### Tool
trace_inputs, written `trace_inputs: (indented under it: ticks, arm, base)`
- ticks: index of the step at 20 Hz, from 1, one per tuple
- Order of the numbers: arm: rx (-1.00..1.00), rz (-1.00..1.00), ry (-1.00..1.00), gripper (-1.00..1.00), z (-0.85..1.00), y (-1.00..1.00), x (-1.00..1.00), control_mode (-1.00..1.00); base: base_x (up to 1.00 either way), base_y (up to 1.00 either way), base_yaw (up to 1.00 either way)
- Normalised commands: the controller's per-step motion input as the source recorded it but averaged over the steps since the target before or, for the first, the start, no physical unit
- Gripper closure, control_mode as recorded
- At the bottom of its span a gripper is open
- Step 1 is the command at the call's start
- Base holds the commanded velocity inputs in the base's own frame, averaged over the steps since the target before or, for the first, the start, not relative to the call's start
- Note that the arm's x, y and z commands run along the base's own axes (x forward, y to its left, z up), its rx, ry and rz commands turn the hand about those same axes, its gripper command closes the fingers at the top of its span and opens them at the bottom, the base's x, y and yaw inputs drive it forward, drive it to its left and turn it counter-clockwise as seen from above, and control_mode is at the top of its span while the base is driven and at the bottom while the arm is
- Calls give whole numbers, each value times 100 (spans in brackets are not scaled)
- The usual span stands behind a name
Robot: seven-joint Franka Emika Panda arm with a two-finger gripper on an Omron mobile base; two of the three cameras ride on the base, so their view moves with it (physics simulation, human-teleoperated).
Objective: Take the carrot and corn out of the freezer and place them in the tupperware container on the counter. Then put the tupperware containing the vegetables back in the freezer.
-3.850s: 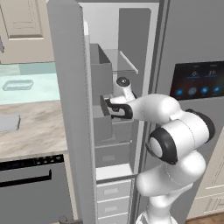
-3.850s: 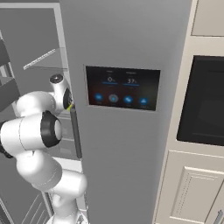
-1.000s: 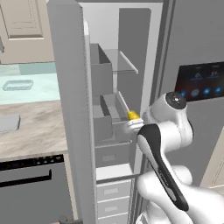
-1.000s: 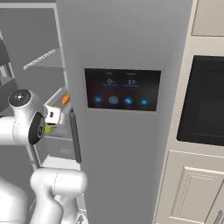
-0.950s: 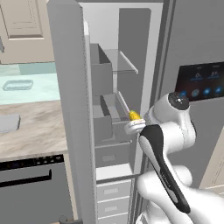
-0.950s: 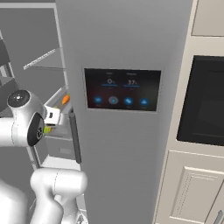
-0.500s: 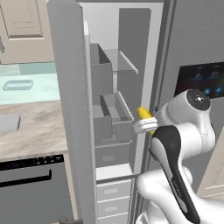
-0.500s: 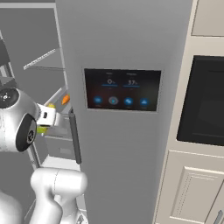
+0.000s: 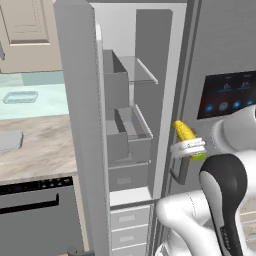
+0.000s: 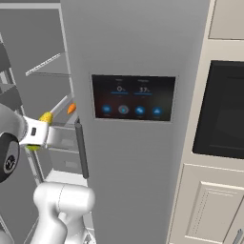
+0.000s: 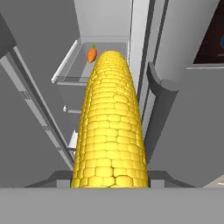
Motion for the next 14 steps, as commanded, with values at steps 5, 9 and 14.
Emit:
trace_inputs:
  ticks: [5,9,14]
  arm:
    - [0,-1,-9,100,26,-20,-24,-100]
    - [0,-1,-4,100,12,-33,-1,-100]
    - [0,0,-1,100,0,-18,0,-100]
  base:
    - [0,0,0]
    - [0,0,0]
    - [0,0,0]
